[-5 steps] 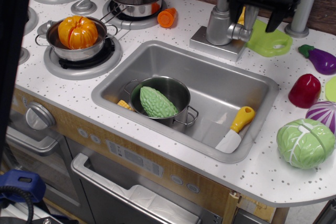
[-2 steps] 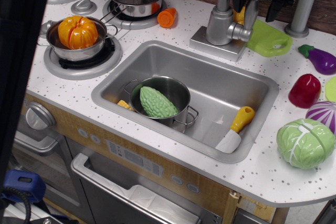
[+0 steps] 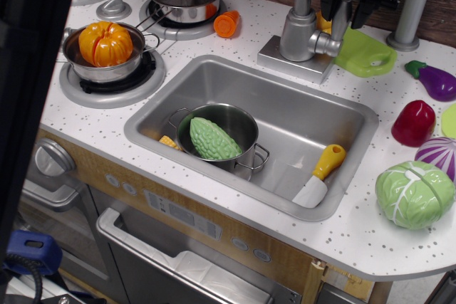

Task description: Turn lever vertical to front

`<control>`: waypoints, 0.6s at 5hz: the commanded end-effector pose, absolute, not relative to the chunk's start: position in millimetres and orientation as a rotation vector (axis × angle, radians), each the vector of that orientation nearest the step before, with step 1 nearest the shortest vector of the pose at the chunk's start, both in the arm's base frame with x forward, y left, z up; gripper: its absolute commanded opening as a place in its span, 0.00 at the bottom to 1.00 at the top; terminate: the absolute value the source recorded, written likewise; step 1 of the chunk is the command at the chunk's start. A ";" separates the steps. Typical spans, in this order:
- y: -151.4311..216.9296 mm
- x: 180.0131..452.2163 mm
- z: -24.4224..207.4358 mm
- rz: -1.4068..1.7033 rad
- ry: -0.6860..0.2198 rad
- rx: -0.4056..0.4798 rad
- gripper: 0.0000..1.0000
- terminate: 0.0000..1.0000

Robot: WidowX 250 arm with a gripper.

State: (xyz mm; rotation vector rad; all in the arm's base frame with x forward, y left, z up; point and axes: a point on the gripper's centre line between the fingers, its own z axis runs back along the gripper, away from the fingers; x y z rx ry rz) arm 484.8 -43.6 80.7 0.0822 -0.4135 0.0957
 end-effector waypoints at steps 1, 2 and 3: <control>-60.6 469.2 102.4 0.168 -0.430 0.058 0.00 0.00; -64.1 463.3 99.3 0.181 -0.372 0.047 0.00 0.00; -66.8 459.8 92.0 0.185 -0.303 0.015 0.00 0.00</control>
